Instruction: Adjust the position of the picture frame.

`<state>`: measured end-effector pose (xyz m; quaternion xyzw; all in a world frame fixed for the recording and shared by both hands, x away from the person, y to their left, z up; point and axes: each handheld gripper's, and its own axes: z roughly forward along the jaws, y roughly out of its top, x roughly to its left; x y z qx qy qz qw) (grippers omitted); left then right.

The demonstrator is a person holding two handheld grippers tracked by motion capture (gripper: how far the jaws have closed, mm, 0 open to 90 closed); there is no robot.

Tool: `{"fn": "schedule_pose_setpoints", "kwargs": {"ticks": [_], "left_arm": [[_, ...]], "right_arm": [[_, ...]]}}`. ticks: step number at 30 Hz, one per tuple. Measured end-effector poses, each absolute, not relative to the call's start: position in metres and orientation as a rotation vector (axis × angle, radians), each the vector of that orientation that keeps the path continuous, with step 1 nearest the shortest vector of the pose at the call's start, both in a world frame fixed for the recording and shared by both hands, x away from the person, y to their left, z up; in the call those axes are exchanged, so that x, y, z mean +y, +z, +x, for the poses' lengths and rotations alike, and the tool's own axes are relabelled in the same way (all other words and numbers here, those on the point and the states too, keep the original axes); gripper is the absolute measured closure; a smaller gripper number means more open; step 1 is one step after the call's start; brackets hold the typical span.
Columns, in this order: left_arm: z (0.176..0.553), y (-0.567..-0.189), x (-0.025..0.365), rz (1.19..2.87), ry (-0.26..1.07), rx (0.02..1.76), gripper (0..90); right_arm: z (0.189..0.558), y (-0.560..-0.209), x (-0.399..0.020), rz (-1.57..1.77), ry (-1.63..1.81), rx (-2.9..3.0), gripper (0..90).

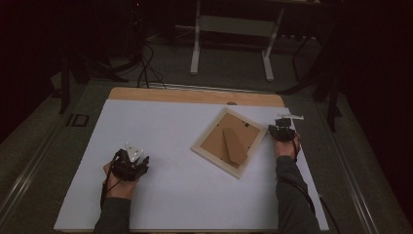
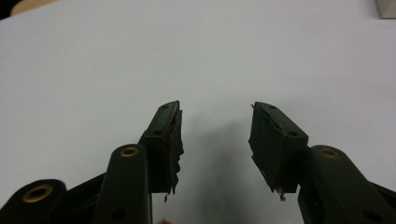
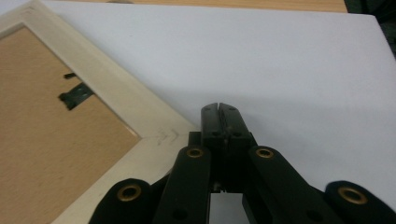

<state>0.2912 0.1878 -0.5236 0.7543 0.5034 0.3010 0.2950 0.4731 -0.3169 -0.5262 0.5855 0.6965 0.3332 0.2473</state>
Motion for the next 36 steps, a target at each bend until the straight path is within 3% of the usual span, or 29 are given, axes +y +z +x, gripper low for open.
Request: {"fn": "schedule_pose_setpoints", "kwargs": {"ticks": [8,22,36], "left_arm": [[0.293,-0.524,0.191,2.0,0.711,1.351,53.8],[0.293,-0.524,0.193,1.991,0.685,1.363,55.2],[0.292,-0.522,0.195,1.966,0.598,1.361,59.5]], "right_arm": [[0.48,-0.525,-0.316,1.636,0.915,1.872,90.0],[0.493,-0.524,-0.302,1.625,0.857,1.971,90.0],[0.478,-0.524,-0.289,1.482,0.804,2.13,90.0]]}}
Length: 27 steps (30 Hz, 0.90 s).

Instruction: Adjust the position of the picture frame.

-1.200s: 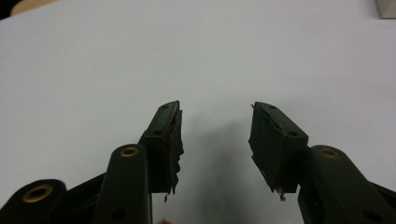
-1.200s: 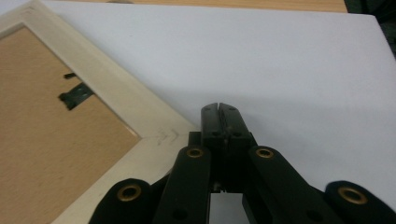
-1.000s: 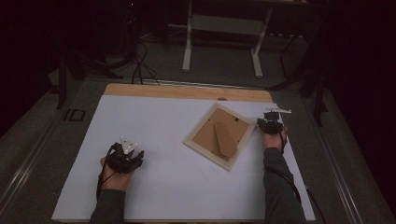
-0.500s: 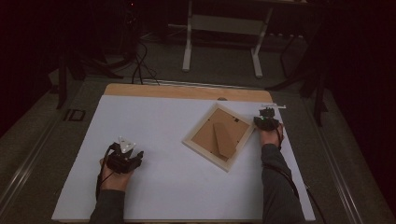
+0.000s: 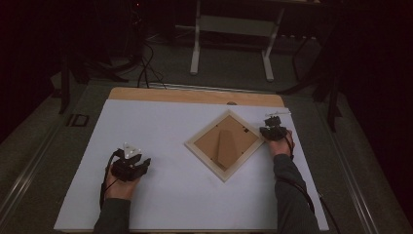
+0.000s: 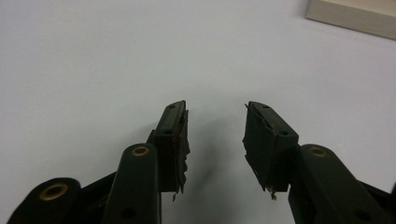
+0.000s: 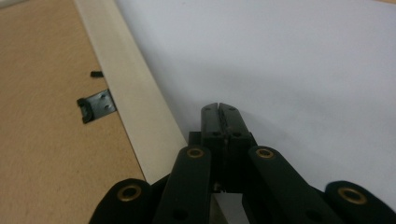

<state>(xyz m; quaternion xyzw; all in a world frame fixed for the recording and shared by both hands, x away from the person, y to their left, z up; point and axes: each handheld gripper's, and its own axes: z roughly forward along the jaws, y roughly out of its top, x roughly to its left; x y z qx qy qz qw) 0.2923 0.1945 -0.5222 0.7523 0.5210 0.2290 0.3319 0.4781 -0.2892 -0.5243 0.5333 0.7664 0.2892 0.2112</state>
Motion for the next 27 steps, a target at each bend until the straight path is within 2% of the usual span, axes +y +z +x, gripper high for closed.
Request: {"fn": "schedule_pose_setpoints", "kwargs": {"ticks": [20,27], "left_arm": [[0.293,-0.523,0.188,1.965,0.575,1.354,59.8],[0.294,-0.522,0.188,1.957,0.535,1.347,66.9]], "right_arm": [[0.449,-0.522,-0.296,1.349,0.855,2.284,90.0],[0.444,-0.522,-0.296,1.343,0.845,2.304,90.0]]}}
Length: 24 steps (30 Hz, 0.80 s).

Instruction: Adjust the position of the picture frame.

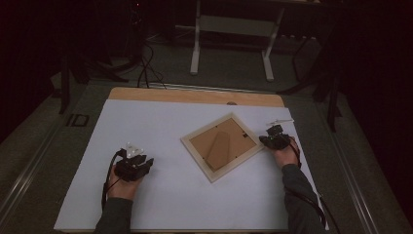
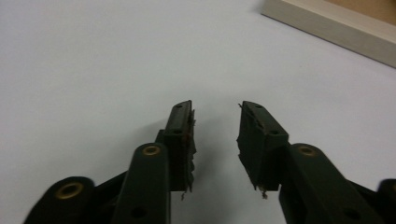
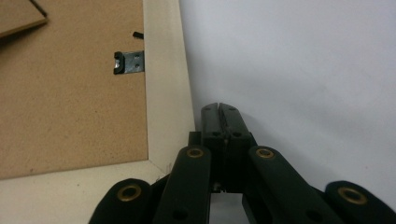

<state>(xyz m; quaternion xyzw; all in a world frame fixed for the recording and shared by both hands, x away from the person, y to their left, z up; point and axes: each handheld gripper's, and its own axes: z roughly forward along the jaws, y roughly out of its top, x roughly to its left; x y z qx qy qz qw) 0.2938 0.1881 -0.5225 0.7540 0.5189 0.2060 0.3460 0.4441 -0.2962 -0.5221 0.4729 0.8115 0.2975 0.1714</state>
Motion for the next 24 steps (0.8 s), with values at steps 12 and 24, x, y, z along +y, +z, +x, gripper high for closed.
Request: {"fn": "schedule_pose_setpoints", "kwargs": {"ticks": [12,24], "left_arm": [[0.297,-0.522,0.18,1.951,0.481,1.323,73.8],[0.299,-0.524,0.171,1.967,0.435,1.296,79.1]], "right_arm": [[0.433,-0.52,-0.29,1.31,0.822,2.359,90.0],[0.415,-0.523,-0.295,1.371,0.91,2.342,90.0]]}}
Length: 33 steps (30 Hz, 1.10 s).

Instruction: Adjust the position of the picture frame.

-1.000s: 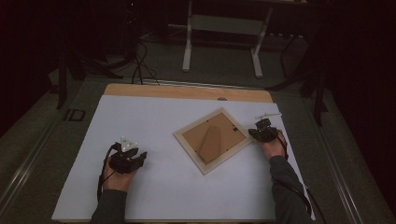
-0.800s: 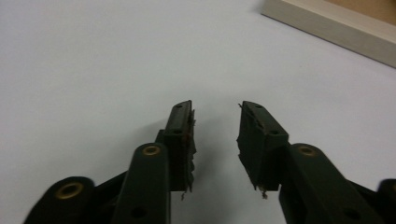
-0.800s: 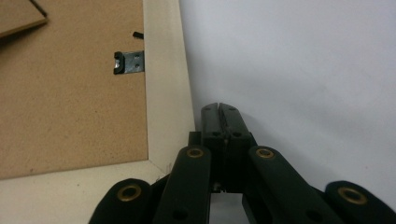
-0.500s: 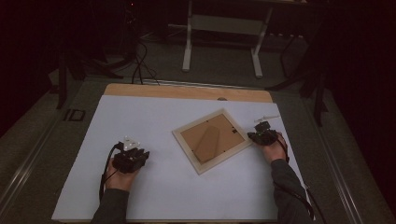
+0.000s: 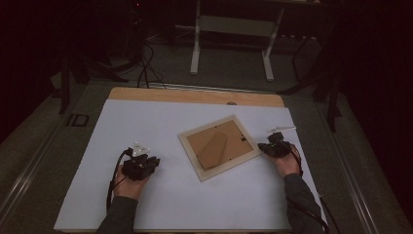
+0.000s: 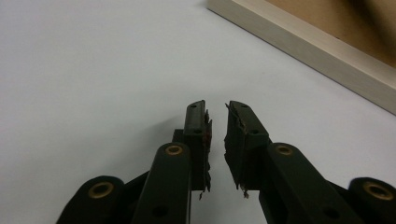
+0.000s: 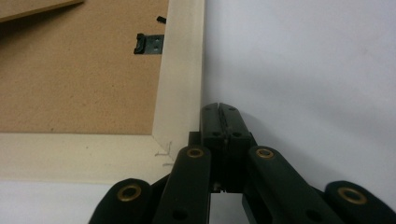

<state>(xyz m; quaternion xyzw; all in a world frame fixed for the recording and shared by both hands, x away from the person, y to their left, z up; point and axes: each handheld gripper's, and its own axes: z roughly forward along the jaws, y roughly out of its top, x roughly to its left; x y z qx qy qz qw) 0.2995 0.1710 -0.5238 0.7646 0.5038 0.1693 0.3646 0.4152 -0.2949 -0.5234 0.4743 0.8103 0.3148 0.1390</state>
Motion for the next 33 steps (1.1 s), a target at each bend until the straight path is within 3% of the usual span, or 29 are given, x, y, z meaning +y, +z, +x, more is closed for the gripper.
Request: {"fn": "schedule_pose_setpoints", "kwargs": {"ticks": [9,33], "left_arm": [[0.301,-0.524,0.165,1.992,0.438,1.288,90.0],[0.304,-0.53,0.14,2.014,0.403,1.238,90.0]], "right_arm": [[0.405,-0.524,-0.291,1.369,0.929,2.345,90.0],[0.378,-0.529,-0.282,1.338,1.002,2.348,90.0]]}}
